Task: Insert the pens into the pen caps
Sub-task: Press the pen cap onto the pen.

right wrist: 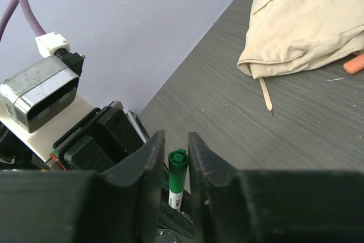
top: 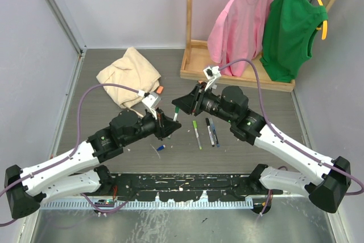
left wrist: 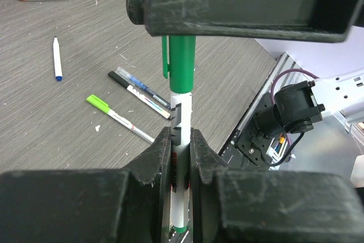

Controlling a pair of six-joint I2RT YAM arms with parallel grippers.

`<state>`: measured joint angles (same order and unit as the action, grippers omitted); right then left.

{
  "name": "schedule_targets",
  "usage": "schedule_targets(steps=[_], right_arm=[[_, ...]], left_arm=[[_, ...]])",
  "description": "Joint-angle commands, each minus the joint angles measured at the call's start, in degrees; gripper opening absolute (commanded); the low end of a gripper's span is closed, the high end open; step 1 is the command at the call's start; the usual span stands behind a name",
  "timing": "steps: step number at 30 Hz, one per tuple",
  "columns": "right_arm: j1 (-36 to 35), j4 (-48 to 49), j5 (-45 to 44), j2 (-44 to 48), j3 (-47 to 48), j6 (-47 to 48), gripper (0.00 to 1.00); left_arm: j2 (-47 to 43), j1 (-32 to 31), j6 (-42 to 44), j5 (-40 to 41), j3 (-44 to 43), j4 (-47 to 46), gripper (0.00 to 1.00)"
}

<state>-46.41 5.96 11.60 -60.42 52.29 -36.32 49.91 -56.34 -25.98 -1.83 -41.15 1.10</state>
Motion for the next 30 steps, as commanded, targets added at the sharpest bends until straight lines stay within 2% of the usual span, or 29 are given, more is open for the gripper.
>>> schedule_targets(steps=[1,6,11,18,25,30], right_arm=[[-0.38,2.33,0.61,0.33,0.93,0.24,0.22],[-1.36,1.86,-1.70,1.13,-0.59,0.39,0.01],[-4.54,-1.17,-4.70,1.00,-1.29,0.40,0.00],[-13.57,-2.71,-9.79,-0.74,-3.03,-1.02,0.00],[-19.83,-2.55,-10.74,-3.19,-5.50,-2.74,0.00],[-23.20,-2.18,-12.20,-3.67,-7.01,-3.95,0.00]], left_arm=[[0.29,0.15,1.19,-0.81,-2.97,-2.69,0.00],[-1.11,0.11,0.14,3.43,-4.10,-1.18,0.00],[-2.87,0.11,0.75,6.14,-5.53,-0.54,0.00],[-4.47,0.14,1.08,6.87,-10.28,1.64,0.00],[-4.86,0.11,3.06,8.99,-17.10,3.80,0.00],[-4.47,0.16,3.77,10.31,-18.79,3.25,0.00]])
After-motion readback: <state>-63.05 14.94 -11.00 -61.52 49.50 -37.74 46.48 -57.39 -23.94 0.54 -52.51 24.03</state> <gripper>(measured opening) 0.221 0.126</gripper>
